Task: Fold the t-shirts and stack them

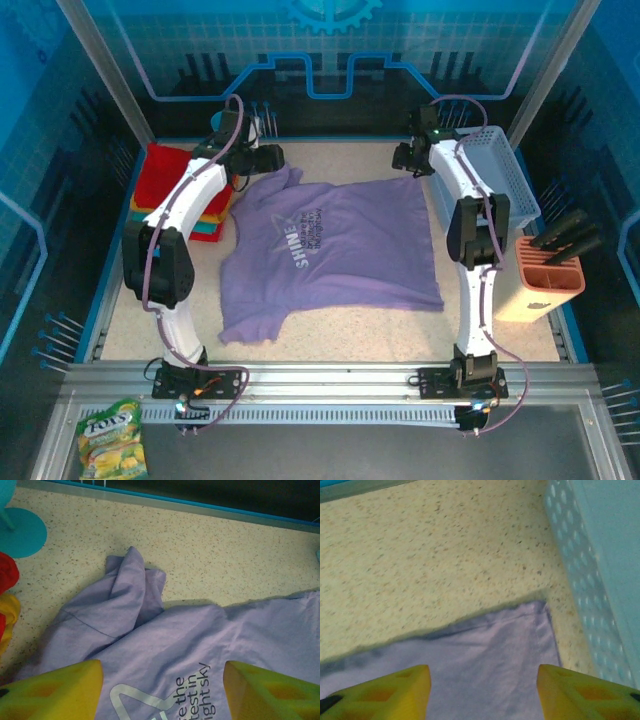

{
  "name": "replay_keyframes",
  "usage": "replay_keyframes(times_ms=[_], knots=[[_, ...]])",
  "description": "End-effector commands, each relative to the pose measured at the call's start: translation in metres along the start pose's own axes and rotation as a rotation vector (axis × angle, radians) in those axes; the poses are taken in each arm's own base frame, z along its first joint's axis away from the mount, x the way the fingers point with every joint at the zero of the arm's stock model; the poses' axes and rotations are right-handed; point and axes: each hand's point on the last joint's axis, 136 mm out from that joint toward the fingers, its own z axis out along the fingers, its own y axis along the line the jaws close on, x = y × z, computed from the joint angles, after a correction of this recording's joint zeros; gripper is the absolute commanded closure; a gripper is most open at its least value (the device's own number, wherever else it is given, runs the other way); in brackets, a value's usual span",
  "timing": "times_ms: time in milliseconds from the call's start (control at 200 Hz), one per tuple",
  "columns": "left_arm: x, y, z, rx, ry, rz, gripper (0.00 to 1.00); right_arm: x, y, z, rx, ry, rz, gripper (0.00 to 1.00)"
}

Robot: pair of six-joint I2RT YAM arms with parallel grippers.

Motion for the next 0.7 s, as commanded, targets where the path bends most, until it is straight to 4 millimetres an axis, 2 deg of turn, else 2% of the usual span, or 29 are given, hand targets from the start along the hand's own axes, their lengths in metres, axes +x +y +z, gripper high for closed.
replay_keyframes(times_ms=[0, 165, 425, 550, 695], knots=[[0.001, -0.001, -0.006, 0.014, -0.022, 0.026, 0.34, 0.003, -0.027, 0.017, 0.087, 0.052, 0.009, 0.44], [0.0, 0.001, -0.009, 0.007, -0.051, 0.044, 0.34, 0.005, -0.041, 0.042, 0.119, 0.079, 0.019, 0.45], [0.0, -0.006, -0.013, 0.052, -0.066, 0.019, 0.34, 0.011, -0.046, 0.063, 0.113, 0.102, 0.03, 0.47], [0.002, -0.008, -0.016, 0.063, -0.076, 0.012, 0.34, 0.015, -0.04, 0.065, 0.12, 0.107, -0.016, 0.49], [0.004, -0.011, -0.015, 0.086, -0.08, 0.004, 0.34, 0.014, -0.044, 0.066, 0.143, 0.103, -0.007, 0.49]])
